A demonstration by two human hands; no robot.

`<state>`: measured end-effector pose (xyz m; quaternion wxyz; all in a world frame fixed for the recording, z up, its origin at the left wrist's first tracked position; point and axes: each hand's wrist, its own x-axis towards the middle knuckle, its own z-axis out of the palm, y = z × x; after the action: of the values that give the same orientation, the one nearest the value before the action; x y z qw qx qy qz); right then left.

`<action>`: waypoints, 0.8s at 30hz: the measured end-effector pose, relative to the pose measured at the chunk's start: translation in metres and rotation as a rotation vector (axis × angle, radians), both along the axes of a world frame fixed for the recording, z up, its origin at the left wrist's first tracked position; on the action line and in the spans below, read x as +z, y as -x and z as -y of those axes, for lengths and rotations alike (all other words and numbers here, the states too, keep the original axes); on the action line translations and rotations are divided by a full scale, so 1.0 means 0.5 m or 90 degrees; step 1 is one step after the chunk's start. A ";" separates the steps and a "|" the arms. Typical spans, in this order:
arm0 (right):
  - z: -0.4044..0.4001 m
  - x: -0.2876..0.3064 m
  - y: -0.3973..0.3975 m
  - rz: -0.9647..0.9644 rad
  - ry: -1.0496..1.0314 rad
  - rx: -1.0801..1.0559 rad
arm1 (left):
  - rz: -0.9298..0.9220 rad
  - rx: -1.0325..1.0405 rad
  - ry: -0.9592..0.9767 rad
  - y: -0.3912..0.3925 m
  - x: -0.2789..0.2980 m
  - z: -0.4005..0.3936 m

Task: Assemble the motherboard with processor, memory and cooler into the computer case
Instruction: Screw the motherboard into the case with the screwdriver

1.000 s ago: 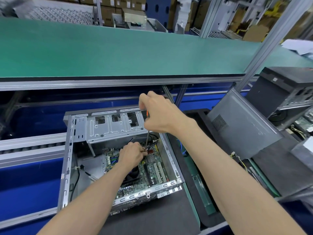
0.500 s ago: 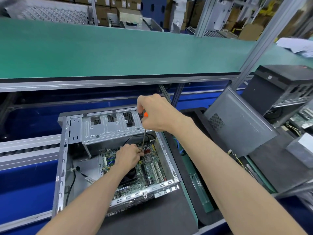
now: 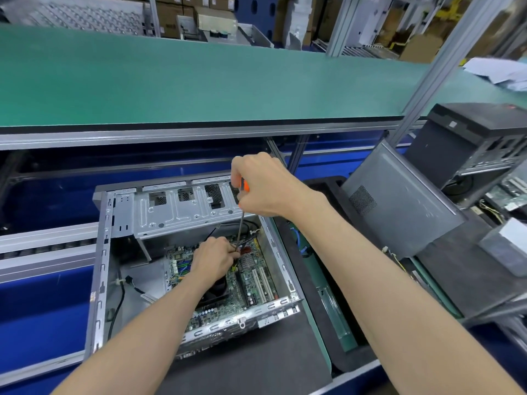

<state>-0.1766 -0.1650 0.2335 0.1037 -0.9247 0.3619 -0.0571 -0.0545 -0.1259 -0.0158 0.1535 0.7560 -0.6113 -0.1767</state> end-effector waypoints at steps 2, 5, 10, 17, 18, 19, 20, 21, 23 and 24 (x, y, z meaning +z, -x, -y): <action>0.004 -0.007 -0.007 -0.002 0.053 -0.034 | 0.000 -0.003 -0.003 0.000 0.001 0.000; 0.003 -0.013 -0.015 -0.046 0.187 -0.090 | 0.003 -0.007 -0.007 0.000 0.007 0.003; -0.003 0.006 -0.011 -0.002 0.027 0.007 | -0.011 -0.007 -0.021 -0.002 0.012 0.004; -0.002 -0.017 -0.016 -0.015 0.145 -0.072 | -0.014 -0.013 -0.043 -0.002 0.018 -0.001; -0.001 -0.020 -0.016 -0.026 0.197 -0.099 | -0.011 -0.014 -0.046 -0.001 0.019 0.000; -0.001 -0.020 -0.017 -0.033 0.232 -0.115 | -0.008 -0.017 -0.046 -0.001 0.021 0.002; -0.002 -0.017 -0.016 -0.040 0.241 -0.116 | -0.006 -0.017 -0.045 0.000 0.021 0.002; -0.004 -0.014 -0.015 -0.044 0.223 -0.104 | -0.007 -0.016 -0.044 0.000 0.022 0.002; -0.007 -0.005 -0.009 -0.024 0.113 -0.044 | -0.010 -0.014 -0.046 0.000 0.021 0.001; -0.006 -0.002 -0.006 -0.007 0.056 -0.022 | -0.009 -0.017 -0.048 -0.001 0.019 0.001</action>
<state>-0.1739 -0.1620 0.2327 0.0598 -0.9223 0.3755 -0.0693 -0.0542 -0.1262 -0.0061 0.1268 0.7519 -0.6130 -0.2071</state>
